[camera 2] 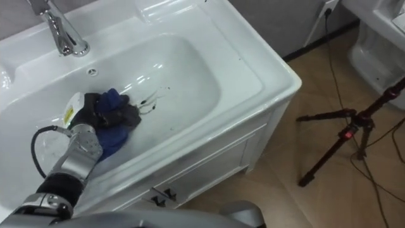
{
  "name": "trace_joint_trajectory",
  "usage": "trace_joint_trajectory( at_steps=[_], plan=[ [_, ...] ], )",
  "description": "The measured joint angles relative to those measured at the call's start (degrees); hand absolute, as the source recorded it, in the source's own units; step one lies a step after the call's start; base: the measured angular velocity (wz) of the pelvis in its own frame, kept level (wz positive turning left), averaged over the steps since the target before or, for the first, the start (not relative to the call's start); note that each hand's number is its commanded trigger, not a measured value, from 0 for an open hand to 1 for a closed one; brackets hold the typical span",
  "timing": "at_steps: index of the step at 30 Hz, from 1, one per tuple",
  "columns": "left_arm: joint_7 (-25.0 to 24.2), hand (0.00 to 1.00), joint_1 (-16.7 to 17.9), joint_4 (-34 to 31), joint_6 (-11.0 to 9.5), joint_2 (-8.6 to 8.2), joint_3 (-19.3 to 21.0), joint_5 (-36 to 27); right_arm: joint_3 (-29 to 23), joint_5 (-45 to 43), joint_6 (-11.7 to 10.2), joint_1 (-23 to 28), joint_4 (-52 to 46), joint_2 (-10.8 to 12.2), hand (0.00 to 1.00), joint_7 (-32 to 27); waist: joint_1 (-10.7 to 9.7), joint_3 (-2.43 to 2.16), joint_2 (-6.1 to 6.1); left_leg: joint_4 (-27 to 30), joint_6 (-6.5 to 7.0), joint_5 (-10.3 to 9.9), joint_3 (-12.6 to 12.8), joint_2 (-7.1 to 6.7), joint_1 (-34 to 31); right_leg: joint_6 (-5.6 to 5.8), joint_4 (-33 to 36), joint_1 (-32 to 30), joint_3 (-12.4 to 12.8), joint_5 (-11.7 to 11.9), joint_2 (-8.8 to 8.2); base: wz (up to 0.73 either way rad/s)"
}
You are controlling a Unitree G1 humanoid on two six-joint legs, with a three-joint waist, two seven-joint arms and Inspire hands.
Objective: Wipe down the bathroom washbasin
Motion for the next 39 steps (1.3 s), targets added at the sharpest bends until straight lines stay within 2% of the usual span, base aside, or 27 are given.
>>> trace_joint_trajectory(
  at_steps=[4,6,8,9,11,14,19,22,24,27,30,34,39],
  plan=[
    [0.0,1.0,-0.81,-0.82,0.44,0.01,-2.48,-3.18,-0.01,0.34,0.13,-0.35,-0.09,0.04,0.0,0.84,-2.52,-0.14,-0.69,-0.06,0.39,-0.24,0.53,-0.15,-0.45,0.49,-0.24,-0.07,-0.67,0.31,-0.36,0.09],
    [-0.43,1.0,-1.63,-1.19,0.75,-0.32,-3.5,-3.65,0.0,0.29,0.77,-0.98,0.01,0.16,0.0,1.26,-3.42,-0.37,-0.86,-0.03,0.62,-0.37,0.71,-0.19,-0.84,0.66,-0.22,-0.52,-0.5,0.47,-0.36,0.0],
    [-2.66,1.0,-3.13,-2.86,1.92,-0.51,-6.94,-5.94,0.01,0.3,2.25,-1.53,0.14,0.24,0.0,1.51,-5.02,-0.37,-0.85,-0.05,0.82,-0.49,1.86,-0.15,-1.0,0.86,-0.52,-0.79,-0.1,0.84,-0.33,-0.1],
    [-3.22,1.0,-3.44,-3.13,2.02,-0.74,-7.84,-6.37,0.0,0.3,2.54,-1.57,0.15,0.23,0.0,1.55,-5.19,-0.38,-0.83,-0.04,0.82,-0.49,2.19,-0.13,-0.91,0.91,-0.76,-0.72,0.28,1.03,-0.27,-0.25],
    [-4.86,1.0,-5.57,-3.98,2.74,-2.14,-10.37,-7.31,0.05,0.3,2.79,-1.57,0.15,0.25,0.0,2.0,-6.26,-0.51,-0.62,-0.03,0.82,-0.49,2.55,0.1,-0.88,0.99,-0.85,-0.61,0.97,1.56,-0.2,-0.21],
    [-6.49,1.0,-8.74,-4.09,2.95,-2.68,-12.63,-8.11,0.13,0.33,3.02,-2.15,0.19,0.25,0.0,2.05,-6.56,-0.41,-0.64,-0.02,0.82,-0.5,3.54,0.15,-0.91,0.98,-0.86,-0.62,1.68,2.03,-0.11,-0.2],
    [-8.07,1.0,-10.0,-9.55,4.15,-2.42,-13.83,-8.25,0.09,0.45,2.2,-4.55,1.28,0.17,0.0,2.92,-7.9,-0.5,-0.31,-0.01,0.85,-0.51,3.41,0.02,-1.44,1.08,-0.99,-1.75,1.78,2.07,-0.05,0.03],
    [-8.13,1.0,-13.09,-9.81,4.24,-2.1,-14.24,-9.67,0.07,0.47,1.83,-6.87,2.39,0.05,0.0,2.93,-7.8,-0.4,0.28,0.04,0.86,-0.52,3.38,0.0,-2.92,1.27,-0.91,-2.56,1.74,2.53,-0.05,0.03],
    [-8.26,1.0,-14.19,-11.67,5.34,-1.63,-14.26,-10.59,0.01,0.85,1.51,-7.92,2.57,-0.09,0.0,3.0,-7.89,-0.38,0.66,0.06,0.87,-0.51,3.36,0.0,-3.72,1.32,-0.94,-3.36,1.59,2.82,-0.11,0.02],
    [-8.24,1.0,-16.86,-15.13,5.54,-1.55,-14.3,-11.13,-0.04,1.15,0.57,-8.97,3.17,-0.4,0.0,3.02,-7.93,-0.29,0.86,0.08,0.89,-0.5,3.21,0.06,-4.13,1.32,-1.02,-3.66,1.47,3.01,-0.16,0.0],
    [-8.23,1.0,-21.96,-19.42,5.48,-1.36,-14.29,-11.3,-0.04,1.54,-0.07,-9.03,2.82,-0.88,0.0,2.33,-7.95,0.13,1.63,0.06,0.92,-0.52,3.29,0.0,-4.43,1.38,-1.18,-3.96,1.48,3.05,-0.18,-0.05],
    [-8.24,1.0,-28.95,-20.69,4.95,-1.69,-14.29,-11.08,0.08,2.8,-0.04,-8.58,2.85,-0.95,0.0,1.77,-8.4,0.08,2.56,0.12,0.92,-0.52,3.5,0.14,-4.33,1.23,-1.08,-4.13,1.41,3.08,0.09,-0.11],
    [-9.13,1.0,-29.62,-19.2,5.1,-1.69,-14.3,-10.71,-0.01,2.87,-0.05,-7.09,2.65,-0.96,0.0,1.42,-9.28,0.34,2.65,0.04,0.9,-0.54,3.38,0.93,-3.33,0.77,-1.07,-3.5,1.8,3.24,0.7,-0.1]
  ],
)
